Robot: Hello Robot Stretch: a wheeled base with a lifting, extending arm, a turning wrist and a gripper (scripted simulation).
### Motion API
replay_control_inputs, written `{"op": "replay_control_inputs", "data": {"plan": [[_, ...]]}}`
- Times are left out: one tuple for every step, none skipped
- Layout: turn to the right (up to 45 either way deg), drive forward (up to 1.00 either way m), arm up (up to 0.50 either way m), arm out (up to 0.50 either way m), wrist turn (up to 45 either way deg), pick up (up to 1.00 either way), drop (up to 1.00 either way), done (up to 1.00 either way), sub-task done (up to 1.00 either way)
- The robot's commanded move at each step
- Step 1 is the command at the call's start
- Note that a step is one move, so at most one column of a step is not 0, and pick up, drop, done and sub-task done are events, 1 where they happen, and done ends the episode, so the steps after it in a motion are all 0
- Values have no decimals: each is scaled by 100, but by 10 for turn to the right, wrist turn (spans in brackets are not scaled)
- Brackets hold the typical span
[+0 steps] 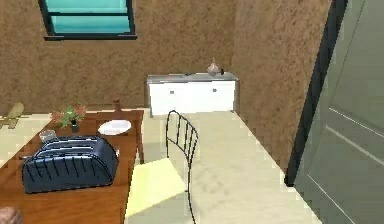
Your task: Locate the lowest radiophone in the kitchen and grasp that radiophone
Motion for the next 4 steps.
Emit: {"op": "replay_control_inputs", "data": {"plan": [[0, 45, 0, 0, 0, 0, 0, 0, 0], [-450, 0, 0, 0, 0, 0, 0, 0, 0], [-450, 0, 0, 0, 0, 0, 0, 0, 0], [-360, 0, 0, 0, 0, 0, 0, 0, 0]]}}
